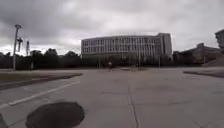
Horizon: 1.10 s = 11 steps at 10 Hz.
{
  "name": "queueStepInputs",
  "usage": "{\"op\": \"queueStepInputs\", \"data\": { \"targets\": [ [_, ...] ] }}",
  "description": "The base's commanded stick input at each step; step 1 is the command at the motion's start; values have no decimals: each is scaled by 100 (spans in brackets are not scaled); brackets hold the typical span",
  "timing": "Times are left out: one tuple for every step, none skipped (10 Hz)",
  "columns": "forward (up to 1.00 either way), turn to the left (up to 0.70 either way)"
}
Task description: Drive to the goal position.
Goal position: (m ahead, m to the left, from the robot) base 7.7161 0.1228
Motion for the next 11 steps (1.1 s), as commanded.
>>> {"op": "queueStepInputs", "data": {
  "targets": [
    [70,0],
    [70,0],
    [70,0],
    [70,0],
    [70,0],
    [70,0],
    [70,0],
    [70,0],
    [70,0],
    [70,0],
    [70,0]
  ]
}}
